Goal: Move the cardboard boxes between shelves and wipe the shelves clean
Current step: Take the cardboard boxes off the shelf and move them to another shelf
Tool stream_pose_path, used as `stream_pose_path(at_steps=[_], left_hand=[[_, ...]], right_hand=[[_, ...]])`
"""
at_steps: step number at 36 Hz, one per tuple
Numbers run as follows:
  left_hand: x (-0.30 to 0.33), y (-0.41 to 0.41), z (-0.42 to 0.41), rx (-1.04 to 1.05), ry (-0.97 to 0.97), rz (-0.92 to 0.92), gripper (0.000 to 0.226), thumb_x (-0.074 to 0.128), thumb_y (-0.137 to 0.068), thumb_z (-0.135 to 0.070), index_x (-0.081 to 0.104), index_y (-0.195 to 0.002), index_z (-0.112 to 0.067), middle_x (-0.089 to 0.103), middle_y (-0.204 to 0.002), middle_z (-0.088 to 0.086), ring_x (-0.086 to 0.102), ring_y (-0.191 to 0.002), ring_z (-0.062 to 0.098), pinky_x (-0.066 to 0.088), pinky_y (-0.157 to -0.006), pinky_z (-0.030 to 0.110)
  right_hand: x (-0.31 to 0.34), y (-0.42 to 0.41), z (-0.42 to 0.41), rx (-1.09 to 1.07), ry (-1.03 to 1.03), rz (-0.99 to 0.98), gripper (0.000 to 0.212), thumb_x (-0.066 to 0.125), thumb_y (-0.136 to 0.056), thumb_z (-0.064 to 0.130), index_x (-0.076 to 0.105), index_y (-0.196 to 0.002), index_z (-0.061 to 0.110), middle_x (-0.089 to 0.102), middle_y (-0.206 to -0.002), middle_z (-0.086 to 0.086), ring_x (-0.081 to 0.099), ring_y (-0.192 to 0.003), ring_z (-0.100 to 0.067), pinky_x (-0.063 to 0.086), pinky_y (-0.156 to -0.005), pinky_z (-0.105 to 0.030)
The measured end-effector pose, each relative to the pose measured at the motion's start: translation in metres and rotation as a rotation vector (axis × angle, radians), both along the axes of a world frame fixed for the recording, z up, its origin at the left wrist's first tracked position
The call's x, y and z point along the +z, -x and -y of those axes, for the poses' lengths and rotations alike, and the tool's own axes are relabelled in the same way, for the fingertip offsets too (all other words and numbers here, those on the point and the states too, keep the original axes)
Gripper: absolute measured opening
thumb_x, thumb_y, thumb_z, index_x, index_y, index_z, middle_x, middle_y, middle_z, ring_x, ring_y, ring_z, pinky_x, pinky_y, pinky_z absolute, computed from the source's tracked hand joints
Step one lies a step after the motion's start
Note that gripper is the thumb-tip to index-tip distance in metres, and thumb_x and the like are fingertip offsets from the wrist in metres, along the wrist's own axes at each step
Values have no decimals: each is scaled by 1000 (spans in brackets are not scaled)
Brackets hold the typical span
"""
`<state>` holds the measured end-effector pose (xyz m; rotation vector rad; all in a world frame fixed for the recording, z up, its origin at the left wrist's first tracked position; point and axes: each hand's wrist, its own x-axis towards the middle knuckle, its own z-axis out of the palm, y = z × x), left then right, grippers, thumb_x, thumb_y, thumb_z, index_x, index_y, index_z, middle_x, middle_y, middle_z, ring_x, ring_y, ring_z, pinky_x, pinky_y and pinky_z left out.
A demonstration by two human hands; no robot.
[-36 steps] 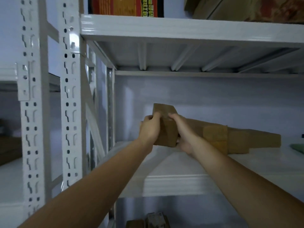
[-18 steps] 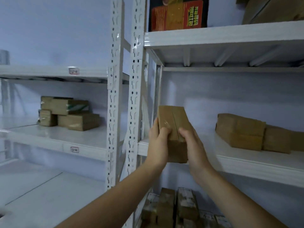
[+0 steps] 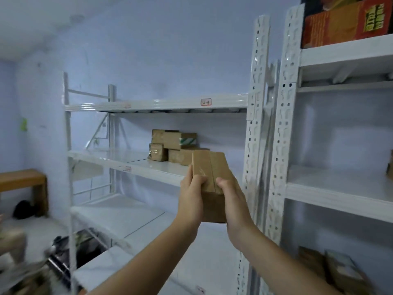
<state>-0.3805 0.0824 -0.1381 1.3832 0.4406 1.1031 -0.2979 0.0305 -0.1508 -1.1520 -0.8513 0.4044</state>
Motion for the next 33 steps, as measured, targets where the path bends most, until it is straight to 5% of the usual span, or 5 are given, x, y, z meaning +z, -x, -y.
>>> stream_pose_path(at_steps=[16, 33], left_hand=[[-16, 120, -149, 39, 59, -25, 32, 41, -101, -37, 71, -112, -40, 77, -107, -2, 73, -103, 24, 58, -93, 57], [19, 10, -300, -13, -11, 6, 31, 43, -100, -38, 64, -121, -48, 75, -103, -11, 70, -104, 20, 61, -89, 49]], right_hand=[[-14, 112, -156, 135, 78, 42, 25, 51, -99, 47, 59, -122, 56, 71, -111, 21, 68, -108, -10, 56, -98, -46], [15, 2, -298, 70, 21, 15, 28, 58, -95, 52, 62, -123, 50, 72, -112, 17, 70, -100, -4, 55, -86, -32]])
